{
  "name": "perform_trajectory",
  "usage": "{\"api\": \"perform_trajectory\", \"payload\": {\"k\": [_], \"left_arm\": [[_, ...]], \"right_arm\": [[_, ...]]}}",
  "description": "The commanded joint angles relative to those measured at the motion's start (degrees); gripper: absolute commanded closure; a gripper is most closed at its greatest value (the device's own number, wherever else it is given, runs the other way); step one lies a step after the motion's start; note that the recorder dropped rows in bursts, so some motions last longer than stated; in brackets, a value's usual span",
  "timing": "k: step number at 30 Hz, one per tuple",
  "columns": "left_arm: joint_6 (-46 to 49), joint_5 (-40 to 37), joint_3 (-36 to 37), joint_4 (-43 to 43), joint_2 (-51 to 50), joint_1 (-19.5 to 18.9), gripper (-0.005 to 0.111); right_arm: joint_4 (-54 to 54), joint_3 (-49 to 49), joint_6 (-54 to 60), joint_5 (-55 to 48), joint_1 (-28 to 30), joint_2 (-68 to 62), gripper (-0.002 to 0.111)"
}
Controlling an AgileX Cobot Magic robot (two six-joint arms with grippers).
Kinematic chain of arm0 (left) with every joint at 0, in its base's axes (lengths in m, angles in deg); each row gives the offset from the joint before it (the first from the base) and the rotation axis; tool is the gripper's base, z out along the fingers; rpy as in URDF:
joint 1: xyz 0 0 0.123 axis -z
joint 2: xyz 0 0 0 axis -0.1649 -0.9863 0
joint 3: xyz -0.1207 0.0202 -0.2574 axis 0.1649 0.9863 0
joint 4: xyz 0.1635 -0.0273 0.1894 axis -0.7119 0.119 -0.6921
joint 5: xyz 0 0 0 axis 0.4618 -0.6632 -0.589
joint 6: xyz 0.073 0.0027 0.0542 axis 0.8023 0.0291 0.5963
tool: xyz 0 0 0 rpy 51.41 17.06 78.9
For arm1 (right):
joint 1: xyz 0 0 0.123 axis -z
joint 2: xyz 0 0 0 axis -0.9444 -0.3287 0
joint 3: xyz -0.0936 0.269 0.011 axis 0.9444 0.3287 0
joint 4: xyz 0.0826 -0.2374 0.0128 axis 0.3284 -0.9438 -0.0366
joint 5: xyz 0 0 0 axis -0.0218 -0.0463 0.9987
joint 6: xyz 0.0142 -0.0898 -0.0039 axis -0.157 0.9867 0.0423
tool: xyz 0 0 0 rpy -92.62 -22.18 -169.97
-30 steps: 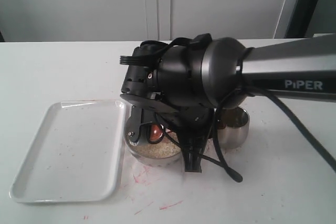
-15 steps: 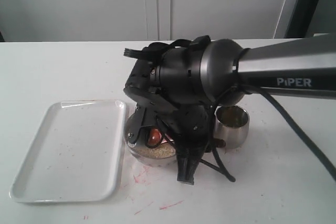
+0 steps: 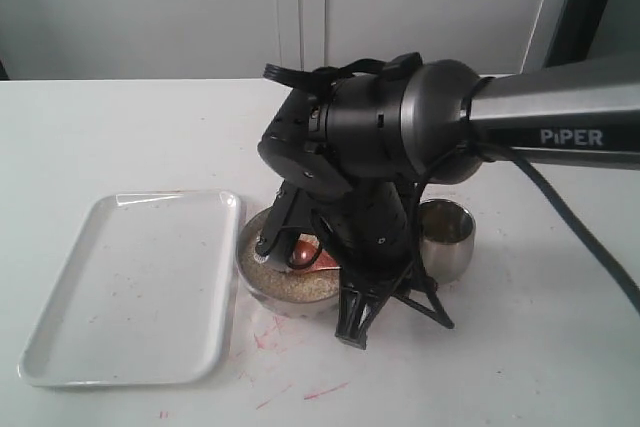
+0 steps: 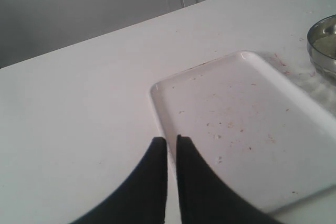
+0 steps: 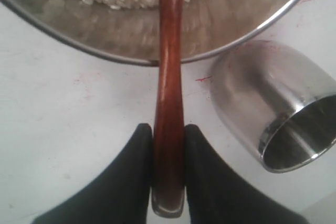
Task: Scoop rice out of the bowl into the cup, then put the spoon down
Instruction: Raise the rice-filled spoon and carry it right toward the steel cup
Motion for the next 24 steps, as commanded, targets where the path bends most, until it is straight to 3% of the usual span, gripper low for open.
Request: {"api": "perform_trajectory", "payload": {"k": [1,24], "left_arm": [[-0.27,0.15,-0.18,0.00,-0.04,-0.09,0.092],[-0.27,0.15,-0.18,0.00,-0.04,-0.09,0.092]], "right_arm": [[2.05,-0.13,-0.29,-0.18,0.32,1.85,0.108],[10.04,-0.13,-0.06,-0.18,2.55,6.56,0.108]]}}
